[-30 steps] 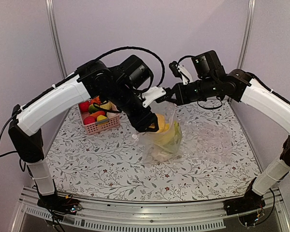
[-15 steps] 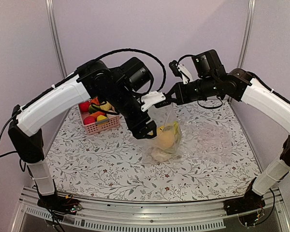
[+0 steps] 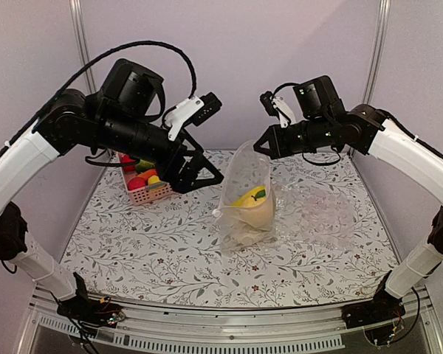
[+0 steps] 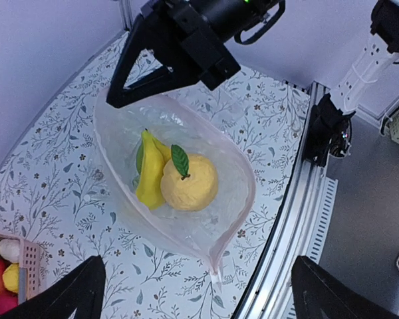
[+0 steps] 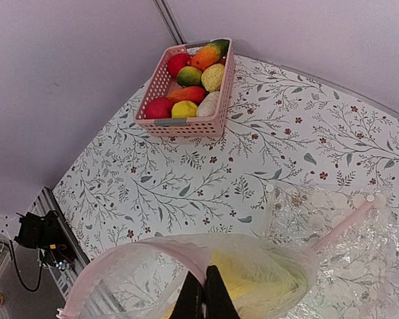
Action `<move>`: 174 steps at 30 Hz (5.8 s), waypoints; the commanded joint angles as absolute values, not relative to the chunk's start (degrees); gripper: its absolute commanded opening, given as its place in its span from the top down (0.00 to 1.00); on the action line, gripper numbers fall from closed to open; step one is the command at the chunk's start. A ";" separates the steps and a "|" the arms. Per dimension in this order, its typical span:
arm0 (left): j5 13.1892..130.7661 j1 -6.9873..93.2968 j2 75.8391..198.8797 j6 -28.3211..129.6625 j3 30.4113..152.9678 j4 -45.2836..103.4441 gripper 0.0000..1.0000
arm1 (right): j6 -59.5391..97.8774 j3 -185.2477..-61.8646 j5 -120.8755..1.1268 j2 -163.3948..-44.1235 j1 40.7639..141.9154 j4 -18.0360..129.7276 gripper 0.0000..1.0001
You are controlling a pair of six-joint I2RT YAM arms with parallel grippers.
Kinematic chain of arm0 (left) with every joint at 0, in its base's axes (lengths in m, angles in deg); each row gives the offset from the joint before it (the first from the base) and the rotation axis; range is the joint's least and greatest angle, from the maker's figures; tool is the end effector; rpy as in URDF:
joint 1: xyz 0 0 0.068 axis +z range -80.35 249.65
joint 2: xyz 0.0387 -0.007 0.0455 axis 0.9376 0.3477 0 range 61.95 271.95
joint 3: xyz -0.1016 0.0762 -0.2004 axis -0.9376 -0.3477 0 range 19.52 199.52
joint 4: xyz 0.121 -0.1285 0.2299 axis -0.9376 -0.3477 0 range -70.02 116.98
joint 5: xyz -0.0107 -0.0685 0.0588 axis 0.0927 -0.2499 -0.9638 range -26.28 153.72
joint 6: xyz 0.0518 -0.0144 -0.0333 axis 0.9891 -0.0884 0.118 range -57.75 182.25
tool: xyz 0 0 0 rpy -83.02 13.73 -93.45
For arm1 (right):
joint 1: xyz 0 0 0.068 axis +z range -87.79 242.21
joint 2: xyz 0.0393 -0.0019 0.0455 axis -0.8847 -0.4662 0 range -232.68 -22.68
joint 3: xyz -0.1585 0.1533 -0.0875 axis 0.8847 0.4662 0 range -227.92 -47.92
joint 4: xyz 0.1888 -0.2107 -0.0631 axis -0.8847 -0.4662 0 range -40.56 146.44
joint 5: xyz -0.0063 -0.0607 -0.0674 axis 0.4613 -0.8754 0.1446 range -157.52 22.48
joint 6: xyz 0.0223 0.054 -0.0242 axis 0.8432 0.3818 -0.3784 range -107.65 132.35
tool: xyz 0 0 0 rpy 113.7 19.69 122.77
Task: Place the food in the zip-top bag and seal the zipper
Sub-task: Place the fake fruit in the zipper food storage bag, then adjust the zipper food storage bag at the center of the board, then pick up the fake fruit from the bin.
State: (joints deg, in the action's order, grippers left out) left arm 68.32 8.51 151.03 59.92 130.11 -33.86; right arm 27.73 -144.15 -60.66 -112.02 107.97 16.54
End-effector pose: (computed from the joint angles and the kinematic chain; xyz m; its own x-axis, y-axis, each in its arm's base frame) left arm 0.1631 -0.3041 0.4197 -0.3423 0.5373 -0.7708 0.8898 0.4488 -0.0822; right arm 0.2650 0.2806 0.3664 -0.5736 -0.2117 -0.7913 -0.6523 0.7023 0.2850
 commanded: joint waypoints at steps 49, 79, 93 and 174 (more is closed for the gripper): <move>67.50 9.29 149.29 47.36 112.49 -21.75 1.00 | 27.13 -151.13 -72.35 -109.16 108.26 18.51 1.00; 80.32 23.86 147.75 56.06 103.69 -16.49 1.00 | 31.54 -144.79 -68.87 -113.11 108.28 19.50 1.00; 91.38 25.59 148.09 59.78 110.84 -21.36 1.00 | 30.38 -140.56 -80.28 -103.31 108.22 22.69 1.00; 61.67 61.04 174.87 49.10 106.43 -13.43 0.41 | 32.55 -135.33 -74.02 -104.44 108.25 23.53 1.00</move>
State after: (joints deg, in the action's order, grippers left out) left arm 61.96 60.68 172.56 47.88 104.88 -11.83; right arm 32.45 -136.06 -74.39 -105.92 108.32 21.79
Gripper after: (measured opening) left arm 0.578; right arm 0.008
